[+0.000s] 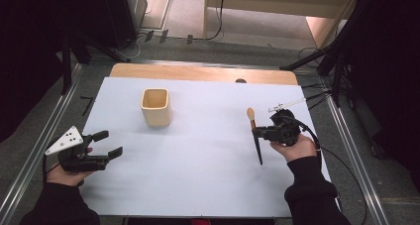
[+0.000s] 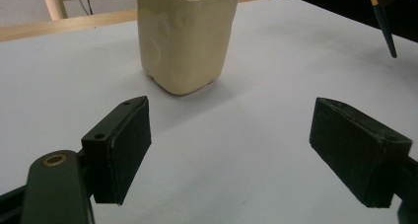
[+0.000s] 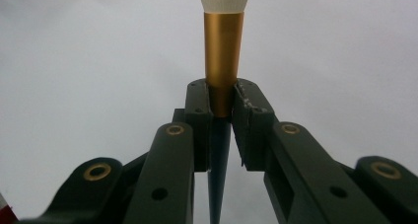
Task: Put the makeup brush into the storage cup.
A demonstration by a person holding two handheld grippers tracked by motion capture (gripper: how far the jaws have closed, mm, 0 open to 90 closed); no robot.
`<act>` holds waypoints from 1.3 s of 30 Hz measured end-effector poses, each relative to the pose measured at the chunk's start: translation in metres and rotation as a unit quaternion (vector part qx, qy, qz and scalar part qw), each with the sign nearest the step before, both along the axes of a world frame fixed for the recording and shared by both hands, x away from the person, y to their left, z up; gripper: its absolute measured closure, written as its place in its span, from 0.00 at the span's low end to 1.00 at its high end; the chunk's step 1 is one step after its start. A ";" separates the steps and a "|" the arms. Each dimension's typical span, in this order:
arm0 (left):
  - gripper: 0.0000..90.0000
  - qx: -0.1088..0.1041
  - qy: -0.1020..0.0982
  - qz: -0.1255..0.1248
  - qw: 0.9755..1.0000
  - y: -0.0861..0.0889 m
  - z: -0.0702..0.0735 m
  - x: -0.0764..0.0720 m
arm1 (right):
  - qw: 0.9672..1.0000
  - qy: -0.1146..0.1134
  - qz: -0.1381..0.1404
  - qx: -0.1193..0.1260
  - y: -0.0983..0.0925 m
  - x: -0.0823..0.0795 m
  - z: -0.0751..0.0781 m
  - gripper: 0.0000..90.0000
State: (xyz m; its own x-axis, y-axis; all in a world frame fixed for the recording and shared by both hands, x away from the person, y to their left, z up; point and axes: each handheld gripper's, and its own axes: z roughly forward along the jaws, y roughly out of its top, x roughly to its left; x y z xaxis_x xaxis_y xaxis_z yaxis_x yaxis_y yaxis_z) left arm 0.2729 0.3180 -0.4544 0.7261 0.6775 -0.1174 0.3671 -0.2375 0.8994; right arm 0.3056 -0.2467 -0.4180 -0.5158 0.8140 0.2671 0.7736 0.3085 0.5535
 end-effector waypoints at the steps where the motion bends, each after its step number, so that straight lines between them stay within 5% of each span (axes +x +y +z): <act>1: 0.19 -0.001 0.000 0.000 1.000 0.000 0.000 0.000 | 1.000 -0.004 0.000 0.004 0.000 -0.001 0.000 0.88; 11: 0.19 -0.001 -0.001 0.000 1.000 0.000 0.000 0.000 | 0.997 -0.059 -0.005 0.044 -0.002 -0.007 -0.001 0.88; 20: 0.19 -0.001 -0.002 0.000 1.000 0.000 0.000 0.000 | 0.990 -0.115 -0.008 0.076 -0.001 -0.015 -0.001 0.88; 24: 0.19 0.001 -0.001 -0.001 1.000 0.000 0.000 0.000 | 0.985 -0.143 -0.008 0.097 -0.001 -0.019 -0.002 0.88; 33: 0.19 0.002 -0.001 -0.002 1.000 0.000 0.000 0.000 | 0.976 -0.173 -0.006 0.128 0.002 -0.024 -0.004 0.88; 39: 0.19 0.001 0.000 -0.001 1.000 0.000 0.000 0.000 | 0.974 -0.184 -0.001 0.133 0.007 -0.024 -0.004 0.88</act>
